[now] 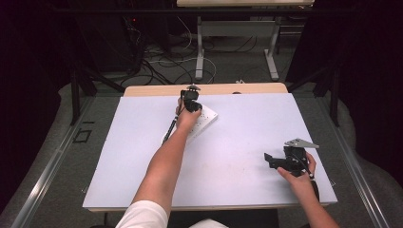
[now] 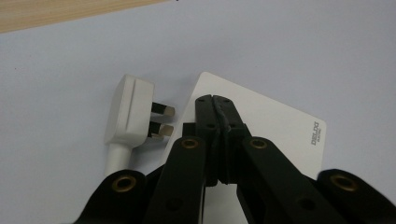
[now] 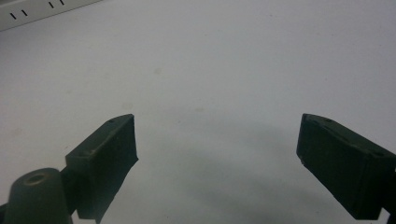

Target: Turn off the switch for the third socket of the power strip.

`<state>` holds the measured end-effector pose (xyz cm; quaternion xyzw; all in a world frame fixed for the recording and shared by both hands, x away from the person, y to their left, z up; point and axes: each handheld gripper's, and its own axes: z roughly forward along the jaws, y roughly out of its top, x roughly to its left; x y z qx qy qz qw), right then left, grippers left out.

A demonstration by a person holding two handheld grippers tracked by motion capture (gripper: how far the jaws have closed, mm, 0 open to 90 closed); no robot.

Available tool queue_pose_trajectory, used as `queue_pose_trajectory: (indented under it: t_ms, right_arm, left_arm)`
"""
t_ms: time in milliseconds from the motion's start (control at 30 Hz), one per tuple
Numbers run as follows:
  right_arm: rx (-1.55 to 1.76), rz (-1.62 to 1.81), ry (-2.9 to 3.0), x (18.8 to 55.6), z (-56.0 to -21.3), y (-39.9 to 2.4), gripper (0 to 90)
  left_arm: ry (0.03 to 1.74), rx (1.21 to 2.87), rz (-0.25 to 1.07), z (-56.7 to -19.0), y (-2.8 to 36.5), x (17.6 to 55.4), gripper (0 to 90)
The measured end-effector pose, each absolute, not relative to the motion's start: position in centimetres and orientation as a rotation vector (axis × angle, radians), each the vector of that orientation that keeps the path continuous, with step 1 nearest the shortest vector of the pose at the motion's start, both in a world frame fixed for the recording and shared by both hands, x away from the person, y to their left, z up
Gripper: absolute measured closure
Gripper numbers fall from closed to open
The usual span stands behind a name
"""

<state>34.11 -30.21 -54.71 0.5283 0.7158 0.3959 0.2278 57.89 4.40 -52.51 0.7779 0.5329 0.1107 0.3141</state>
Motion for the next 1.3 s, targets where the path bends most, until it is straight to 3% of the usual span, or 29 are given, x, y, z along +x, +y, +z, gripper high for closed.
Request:
queue_pose_trajectory:
  t_ms: [1300]
  right_arm:
    - [1.460,1.099,1.968,34.3,-54.7,-30.3,12.2]
  left_arm:
    - [1.374,2.063,0.292,-50.6,5.1,56.9,90.0]
